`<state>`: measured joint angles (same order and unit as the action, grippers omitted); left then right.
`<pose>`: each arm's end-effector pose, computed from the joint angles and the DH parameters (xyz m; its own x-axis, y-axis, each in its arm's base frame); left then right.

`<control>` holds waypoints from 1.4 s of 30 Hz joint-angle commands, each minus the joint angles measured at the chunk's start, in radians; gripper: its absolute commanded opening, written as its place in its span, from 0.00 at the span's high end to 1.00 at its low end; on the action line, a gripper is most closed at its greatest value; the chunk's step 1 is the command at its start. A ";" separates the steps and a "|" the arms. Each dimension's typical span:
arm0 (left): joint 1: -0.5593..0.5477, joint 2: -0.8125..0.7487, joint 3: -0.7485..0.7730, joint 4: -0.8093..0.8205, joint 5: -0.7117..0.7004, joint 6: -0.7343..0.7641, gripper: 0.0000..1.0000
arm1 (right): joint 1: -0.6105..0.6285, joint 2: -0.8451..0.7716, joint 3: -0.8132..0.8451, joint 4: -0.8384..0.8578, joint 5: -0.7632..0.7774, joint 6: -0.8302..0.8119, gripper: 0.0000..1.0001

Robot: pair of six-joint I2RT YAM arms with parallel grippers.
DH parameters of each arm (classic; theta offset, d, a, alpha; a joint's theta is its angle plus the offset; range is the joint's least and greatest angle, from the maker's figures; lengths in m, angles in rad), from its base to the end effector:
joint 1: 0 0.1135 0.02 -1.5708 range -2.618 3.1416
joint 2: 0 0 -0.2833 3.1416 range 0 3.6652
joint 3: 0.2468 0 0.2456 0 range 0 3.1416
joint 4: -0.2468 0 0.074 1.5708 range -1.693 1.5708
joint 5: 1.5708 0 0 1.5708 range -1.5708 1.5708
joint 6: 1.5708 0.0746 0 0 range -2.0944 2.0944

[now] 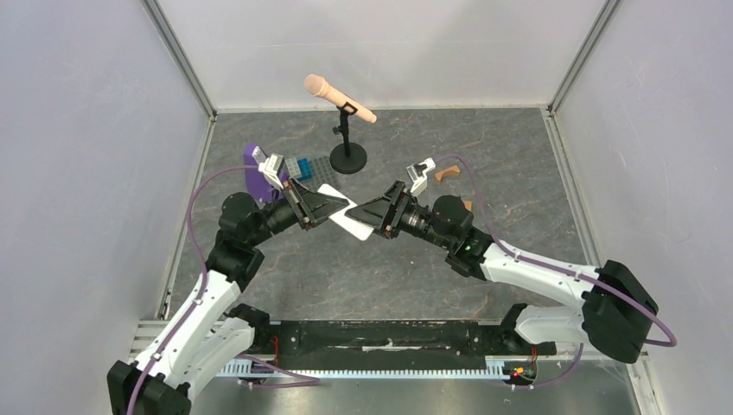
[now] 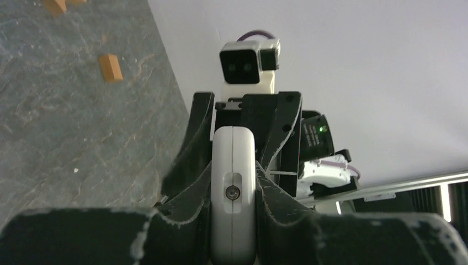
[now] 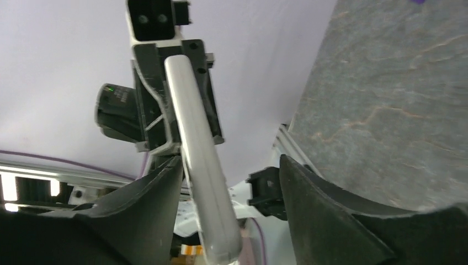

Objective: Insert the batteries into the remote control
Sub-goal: Load the battery cover into the remote control, then place the remote control at the center of the board.

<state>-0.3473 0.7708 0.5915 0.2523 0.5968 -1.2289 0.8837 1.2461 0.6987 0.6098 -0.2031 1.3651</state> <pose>0.1711 -0.1065 0.3373 -0.7388 -0.5613 -0.3730 0.3357 0.1734 -0.9259 0.1856 0.2500 0.3184 -0.8582 0.4657 -0.2162 -0.2195 0.0479 0.9744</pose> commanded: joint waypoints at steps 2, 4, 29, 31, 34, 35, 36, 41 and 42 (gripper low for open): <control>-0.015 -0.014 0.076 -0.139 0.047 0.147 0.98 | -0.030 -0.129 -0.021 -0.112 -0.006 -0.118 0.19; -0.013 -0.010 0.076 -0.138 0.056 0.156 0.98 | -0.045 -0.185 -0.013 -0.166 -0.015 -0.186 0.09; -0.013 0.024 0.169 -0.032 0.473 0.317 0.98 | -0.100 -0.005 0.422 -0.800 -0.773 -1.036 0.27; -0.013 0.028 0.169 -0.021 0.477 0.316 0.98 | -0.099 0.009 0.424 -0.800 -0.774 -1.028 0.30; -0.014 0.033 0.168 0.004 0.496 0.303 0.98 | -0.100 0.027 0.421 -0.787 -0.754 -1.007 0.35; -0.014 0.032 0.168 0.004 0.500 0.301 0.98 | -0.100 0.031 0.413 -0.763 -0.747 -0.989 0.36; -0.016 0.031 0.167 0.004 0.502 0.301 0.98 | -0.101 0.034 0.399 -0.720 -0.749 -0.960 0.37; -0.016 0.018 0.154 0.003 0.494 0.295 0.98 | -0.100 0.036 0.338 -0.515 -0.746 -0.819 0.46; -0.017 0.016 0.150 0.004 0.490 0.293 0.98 | -0.100 0.039 0.333 -0.502 -0.746 -0.811 0.48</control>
<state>-0.3611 0.8085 0.7147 0.2001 1.0496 -0.9482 0.7879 1.2755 1.0580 -0.0761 -0.9638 0.4591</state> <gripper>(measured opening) 0.280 0.561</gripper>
